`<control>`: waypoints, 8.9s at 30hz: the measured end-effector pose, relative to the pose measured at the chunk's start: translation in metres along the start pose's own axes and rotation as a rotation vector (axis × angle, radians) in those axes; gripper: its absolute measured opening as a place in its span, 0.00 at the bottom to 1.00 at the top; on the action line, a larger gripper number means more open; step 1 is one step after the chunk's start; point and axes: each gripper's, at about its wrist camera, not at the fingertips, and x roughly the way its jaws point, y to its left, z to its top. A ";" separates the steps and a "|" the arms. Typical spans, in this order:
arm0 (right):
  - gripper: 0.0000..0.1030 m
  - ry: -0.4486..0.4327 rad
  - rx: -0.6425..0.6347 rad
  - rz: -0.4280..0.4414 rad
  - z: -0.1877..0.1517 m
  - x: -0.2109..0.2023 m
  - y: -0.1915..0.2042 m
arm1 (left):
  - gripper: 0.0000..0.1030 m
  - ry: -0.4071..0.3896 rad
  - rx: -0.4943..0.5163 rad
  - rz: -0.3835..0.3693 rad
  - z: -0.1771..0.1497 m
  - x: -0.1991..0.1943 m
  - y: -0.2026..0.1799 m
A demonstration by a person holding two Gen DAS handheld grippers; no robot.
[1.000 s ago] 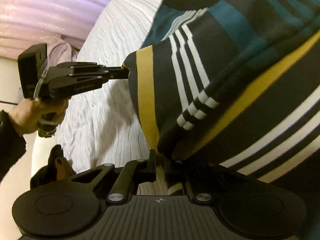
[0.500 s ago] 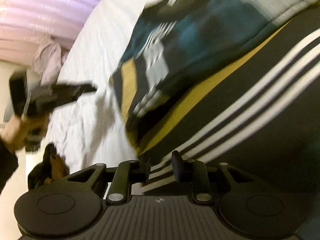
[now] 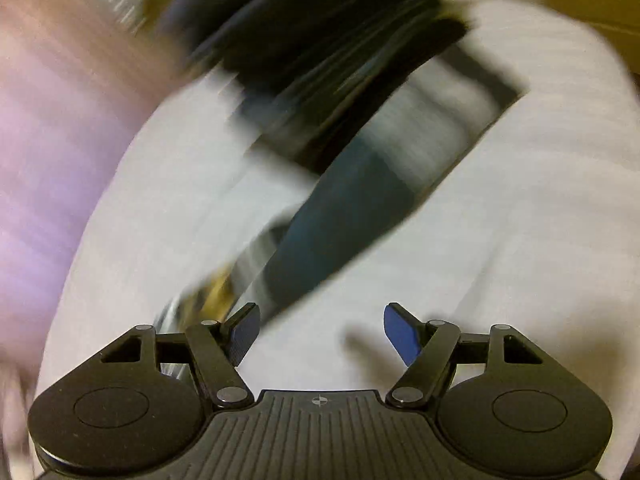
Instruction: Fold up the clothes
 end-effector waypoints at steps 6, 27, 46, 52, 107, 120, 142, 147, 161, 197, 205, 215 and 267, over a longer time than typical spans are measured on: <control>0.70 -0.115 0.168 -0.056 0.101 0.038 -0.090 | 0.60 0.057 0.021 -0.014 0.037 0.015 -0.038; 0.15 -0.165 -0.451 0.254 0.058 -0.039 0.099 | 0.61 -0.017 -0.016 0.090 0.044 -0.020 -0.036; 0.79 0.318 -1.187 0.458 -0.262 -0.079 0.243 | 0.60 -0.033 -0.310 0.183 -0.120 -0.081 0.018; 0.79 0.263 -1.139 0.218 -0.189 -0.062 0.204 | 0.53 -0.143 0.004 0.168 -0.036 -0.024 -0.016; 0.07 0.270 -1.556 0.036 -0.120 0.020 0.134 | 0.20 0.083 0.093 0.265 -0.067 -0.029 -0.002; 0.07 0.216 -1.172 0.217 -0.116 -0.025 0.170 | 0.21 0.014 -0.253 0.173 -0.050 0.008 0.017; 0.84 0.431 -0.947 0.181 -0.079 -0.077 0.187 | 0.28 -0.018 -0.544 0.260 -0.084 -0.063 -0.030; 0.84 0.527 -0.923 0.197 -0.094 -0.074 0.169 | 0.35 0.010 -0.630 0.288 -0.099 -0.079 -0.073; 0.84 0.489 -0.905 0.059 -0.111 -0.149 0.059 | 0.46 0.033 -0.538 0.209 -0.182 -0.099 -0.187; 0.84 0.546 -1.387 0.102 -0.143 -0.187 -0.041 | 0.07 0.010 0.331 0.432 -0.230 -0.027 -0.398; 0.84 0.438 -1.741 0.350 -0.193 -0.235 -0.033 | 0.06 -0.127 -0.108 0.339 -0.202 -0.107 -0.308; 0.84 0.197 -1.982 0.528 -0.300 -0.220 -0.032 | 0.06 -0.114 -0.305 0.252 -0.183 -0.133 -0.265; 0.05 0.390 -2.081 0.444 -0.076 -0.159 0.237 | 0.05 -0.138 -0.452 0.413 -0.077 -0.190 -0.044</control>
